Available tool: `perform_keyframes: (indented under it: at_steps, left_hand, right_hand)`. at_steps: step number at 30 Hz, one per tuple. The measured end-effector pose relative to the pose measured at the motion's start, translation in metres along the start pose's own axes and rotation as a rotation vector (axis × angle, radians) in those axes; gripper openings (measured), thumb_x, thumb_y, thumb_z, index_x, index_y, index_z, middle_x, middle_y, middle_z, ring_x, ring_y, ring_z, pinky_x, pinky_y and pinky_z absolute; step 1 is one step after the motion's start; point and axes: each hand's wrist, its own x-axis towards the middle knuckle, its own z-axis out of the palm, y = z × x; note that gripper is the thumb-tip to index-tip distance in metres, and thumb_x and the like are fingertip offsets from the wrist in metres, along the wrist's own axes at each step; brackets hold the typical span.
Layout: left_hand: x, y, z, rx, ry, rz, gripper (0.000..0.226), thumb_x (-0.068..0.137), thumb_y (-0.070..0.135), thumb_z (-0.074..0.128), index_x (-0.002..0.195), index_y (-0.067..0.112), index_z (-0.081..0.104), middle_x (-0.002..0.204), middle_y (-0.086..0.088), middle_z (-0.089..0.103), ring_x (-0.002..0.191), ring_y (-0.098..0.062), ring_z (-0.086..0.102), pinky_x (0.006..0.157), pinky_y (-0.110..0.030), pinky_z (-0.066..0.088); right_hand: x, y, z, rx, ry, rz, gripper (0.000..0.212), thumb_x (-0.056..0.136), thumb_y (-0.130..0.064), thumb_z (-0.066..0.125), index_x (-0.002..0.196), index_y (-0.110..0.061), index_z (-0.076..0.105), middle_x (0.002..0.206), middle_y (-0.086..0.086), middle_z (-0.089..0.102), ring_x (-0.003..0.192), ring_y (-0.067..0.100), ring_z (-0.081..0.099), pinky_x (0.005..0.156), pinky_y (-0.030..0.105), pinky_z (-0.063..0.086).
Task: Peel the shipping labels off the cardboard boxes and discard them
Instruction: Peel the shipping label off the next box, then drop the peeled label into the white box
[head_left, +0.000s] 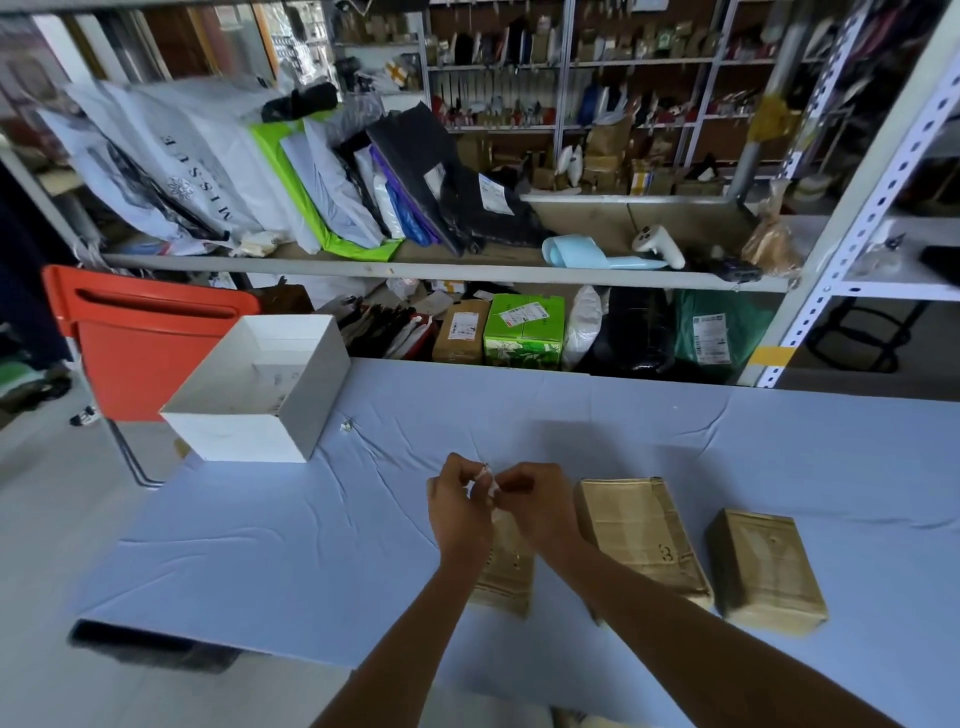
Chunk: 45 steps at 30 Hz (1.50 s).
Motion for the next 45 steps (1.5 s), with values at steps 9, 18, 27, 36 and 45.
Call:
perform_keyframes:
  at_steps: [9,18,27,36,45]
  left_hand:
    - [0.003,0.01,-0.016,-0.074,-0.193,0.07,0.019,0.078,-0.01,0.059,0.072,0.008,0.058,0.067,0.002,0.061,0.064,-0.004,0.057,0.06,-0.009,0.045]
    - [0.009,0.009,-0.024,0.063,-0.246,0.148,0.014,0.085,-0.002,0.06,0.086,0.009,0.068,0.083,0.001,0.068,0.076,-0.007,0.062,0.069,-0.01,0.048]
    - [0.011,-0.01,-0.039,0.367,-0.155,0.231,0.023,0.086,0.003,0.058,0.081,0.024,0.066,0.074,0.01,0.066,0.069,-0.004,0.063,0.066,-0.017,0.051]
    - [0.018,-0.008,-0.043,0.463,-0.094,0.238,0.009,0.09,0.001,0.054,0.089,0.006,0.062,0.076,-0.004,0.068,0.068,-0.014,0.062,0.063,-0.016,0.049]
    - [0.017,-0.004,-0.051,0.299,-0.087,0.077,0.007,0.09,0.001,0.053,0.097,0.004,0.05,0.076,-0.008,0.064,0.063,-0.018,0.061,0.064,-0.031,0.055]
  right_hand:
    - [0.0,-0.01,-0.014,0.059,-0.01,0.047,0.008,0.072,-0.004,0.073,0.069,-0.01,0.077,0.062,0.003,0.07,0.055,0.009,0.062,0.056,0.019,0.047]
    - [0.011,-0.014,0.003,0.366,0.083,0.411,0.032,0.07,0.003,0.072,0.047,-0.019,0.072,0.058,0.007,0.07,0.066,0.028,0.068,0.069,0.038,0.058]
    - [0.021,-0.021,0.009,0.438,-0.033,0.552,0.009,0.065,-0.004,0.075,0.071,0.002,0.074,0.065,0.014,0.066,0.06,0.02,0.061,0.058,0.026,0.047]
    - [0.018,-0.026,0.008,0.554,-0.21,0.403,0.018,0.069,0.008,0.077,0.082,-0.004,0.076,0.084,0.012,0.074,0.078,0.022,0.073,0.076,0.026,0.059]
    - [0.018,-0.03,0.024,0.345,-0.265,0.141,0.019,0.077,-0.006,0.077,0.095,-0.009,0.076,0.085,-0.001,0.074,0.08,0.013,0.071,0.078,0.025,0.058]
